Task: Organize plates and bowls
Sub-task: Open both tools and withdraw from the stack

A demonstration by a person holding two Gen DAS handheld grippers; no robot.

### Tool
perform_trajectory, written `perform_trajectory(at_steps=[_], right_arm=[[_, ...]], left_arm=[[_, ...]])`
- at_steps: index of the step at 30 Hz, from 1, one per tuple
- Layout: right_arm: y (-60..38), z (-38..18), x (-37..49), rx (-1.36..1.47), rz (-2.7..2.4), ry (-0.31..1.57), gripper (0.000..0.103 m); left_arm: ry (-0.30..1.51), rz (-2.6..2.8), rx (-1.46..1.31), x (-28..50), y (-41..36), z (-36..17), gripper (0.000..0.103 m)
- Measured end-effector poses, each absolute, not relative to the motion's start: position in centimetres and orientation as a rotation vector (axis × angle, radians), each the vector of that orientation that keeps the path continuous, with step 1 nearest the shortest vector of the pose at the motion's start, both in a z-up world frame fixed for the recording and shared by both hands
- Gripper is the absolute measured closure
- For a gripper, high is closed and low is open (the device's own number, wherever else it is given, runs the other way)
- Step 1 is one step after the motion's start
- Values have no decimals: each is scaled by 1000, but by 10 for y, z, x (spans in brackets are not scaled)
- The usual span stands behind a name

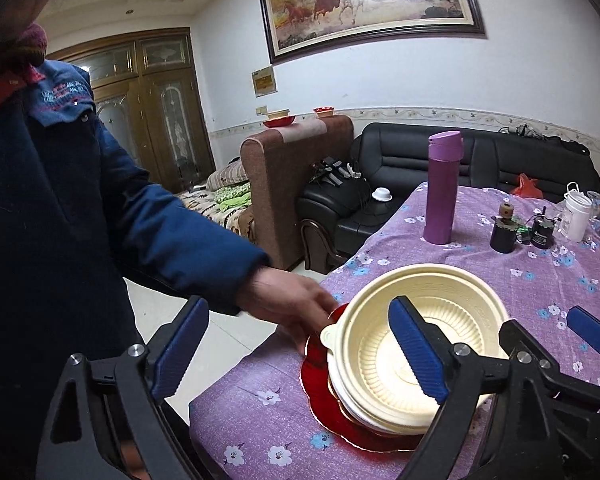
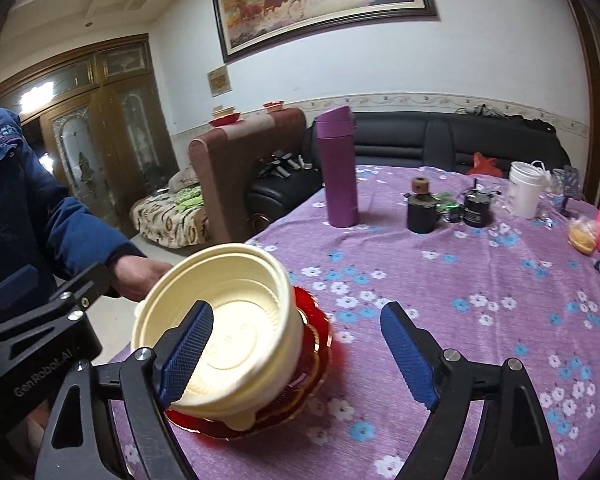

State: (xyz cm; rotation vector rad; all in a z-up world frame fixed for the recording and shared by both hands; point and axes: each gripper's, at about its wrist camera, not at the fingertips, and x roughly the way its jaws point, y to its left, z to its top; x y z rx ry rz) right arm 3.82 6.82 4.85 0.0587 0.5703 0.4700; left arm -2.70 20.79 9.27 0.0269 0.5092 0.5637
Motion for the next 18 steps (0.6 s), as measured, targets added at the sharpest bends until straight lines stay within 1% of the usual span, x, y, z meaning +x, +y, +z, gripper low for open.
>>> perform_trajectory(at_steps=[5,8,14,18], right_arm=[[56,45,29,45,428,574,13],[55,41,23,20,430,590,13],[52,44,9,-32,423,568,13],[43,45,6,-23,412,573,13]], left_arm=[[439,577,40,-42,190,103,0],[397,555,34,-53,175,108,0],[419,485,133,-48,141,100,0],[439,470,115,-45,136,98,0]])
